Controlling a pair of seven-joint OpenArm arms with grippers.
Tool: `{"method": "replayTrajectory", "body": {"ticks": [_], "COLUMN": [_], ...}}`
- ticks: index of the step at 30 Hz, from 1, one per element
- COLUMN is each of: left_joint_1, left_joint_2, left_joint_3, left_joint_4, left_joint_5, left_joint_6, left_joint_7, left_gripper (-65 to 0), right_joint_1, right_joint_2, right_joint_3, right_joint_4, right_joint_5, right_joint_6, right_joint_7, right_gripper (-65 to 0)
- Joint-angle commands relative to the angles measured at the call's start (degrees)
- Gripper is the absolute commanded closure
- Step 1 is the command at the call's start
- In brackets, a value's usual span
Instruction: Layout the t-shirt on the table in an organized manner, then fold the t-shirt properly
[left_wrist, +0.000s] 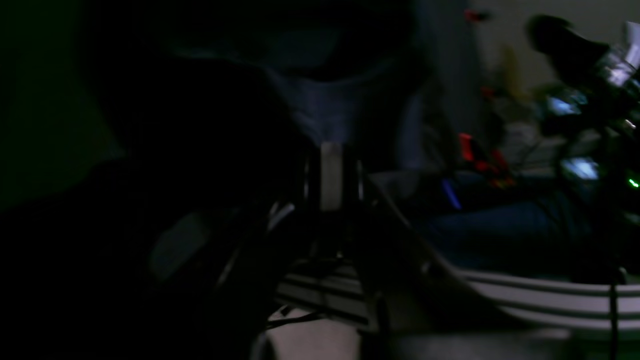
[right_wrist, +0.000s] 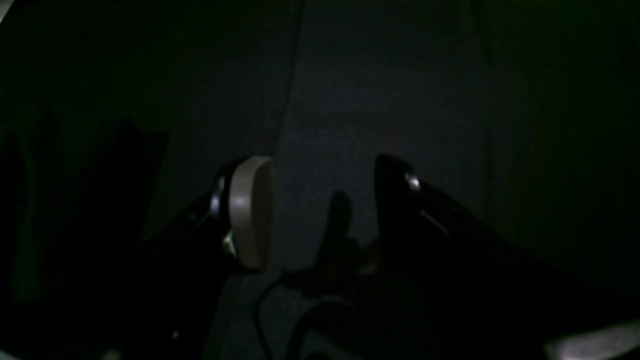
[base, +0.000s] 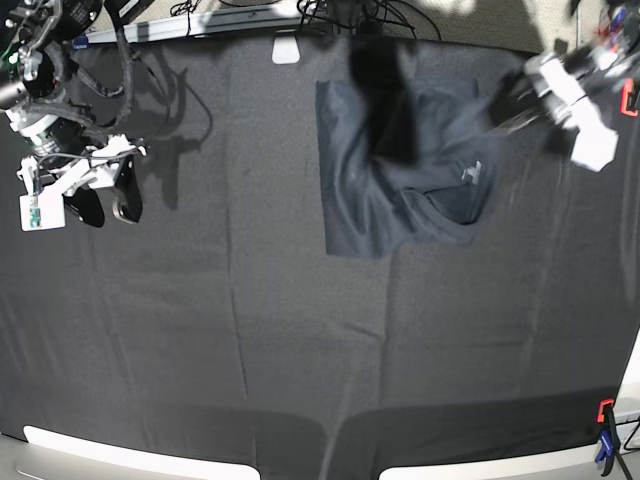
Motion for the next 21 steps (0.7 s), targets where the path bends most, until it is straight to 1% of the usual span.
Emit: {"method": "replayTrajectory", "body": {"ticks": [1, 3, 6, 9, 10, 11, 13, 15, 16, 17, 19, 21], "left_joint_1": [0.31, 0.57, 0.61, 0.81, 0.9, 0.9, 0.87, 0.52, 0.37, 0.2, 0.07, -0.5], "left_joint_2": [-0.68, -0.66, -0.07, 1.31, 1.53, 1.51, 0.83, -0.92, -2.34, -3.87, -7.26, -9.44], "left_joint_3": [-2.1, -4.76, -5.92, -5.88, -5.88, -5.88, -5.9, -5.95, -5.95, -5.95, -5.95, -5.95], "left_joint_4": [0.92, 0.83, 0.83, 0.83, 0.83, 0.83, 0.85, 0.85, 0.85, 0.87, 0.87, 0.9], "left_joint_5": [-0.94, 3.85, 12.46, 18.34, 19.54, 19.91, 19.26, 16.81, 14.97, 12.98, 9.6, 9.68], "left_joint_6": [-0.49, -0.49, -0.49, -0.49, -0.49, -0.49, -0.49, -0.49, -0.49, -0.49, -0.49, -0.49], "left_joint_7": [-1.27, -1.49, -1.44, -1.4, -1.4, -1.4, -1.46, -1.53, -1.68, -1.97, -4.26, -7.8], "left_gripper": [0.0, 0.0, 0.0, 0.0, -0.7, -3.9, -14.2, -25.4, -28.5, -29.6, -29.6, -29.6], "right_joint_1": [0.37, 0.52, 0.66, 0.66, 0.66, 0.66, 0.66, 0.66, 0.66, 0.66, 0.66, 0.66], "right_joint_2": [0.61, 0.61, 0.59, 0.59, 0.61, 0.61, 0.61, 0.61, 0.59, 0.59, 0.61, 0.61], "right_joint_3": [0.22, 0.22, 0.22, 0.22, 0.22, 0.22, 0.22, 0.22, 0.22, 0.22, 0.22, 0.22], "right_joint_4": [1.03, 1.03, 1.03, 1.03, 1.03, 1.01, 1.03, 1.03, 1.03, 1.03, 1.03, 1.03], "right_joint_5": [1.07, 1.09, 1.55, 1.73, 1.92, 2.19, 3.08, 3.41, 3.41, 3.39, 3.41, 3.41], "right_joint_6": [1.01, 1.01, 1.09, 3.02, 3.17, 3.17, 3.15, 3.15, 3.15, 3.17, 3.15, 3.15], "right_joint_7": [0.81, 0.79, 0.79, 0.79, 0.76, 0.76, 0.79, 0.79, 0.79, 0.79, 0.79, 0.79], "right_gripper": [-31.4, -31.4, -31.4, -31.4, -31.4, -31.4, -31.4, -31.4, -31.4, -31.4, -31.4, -31.4]}}
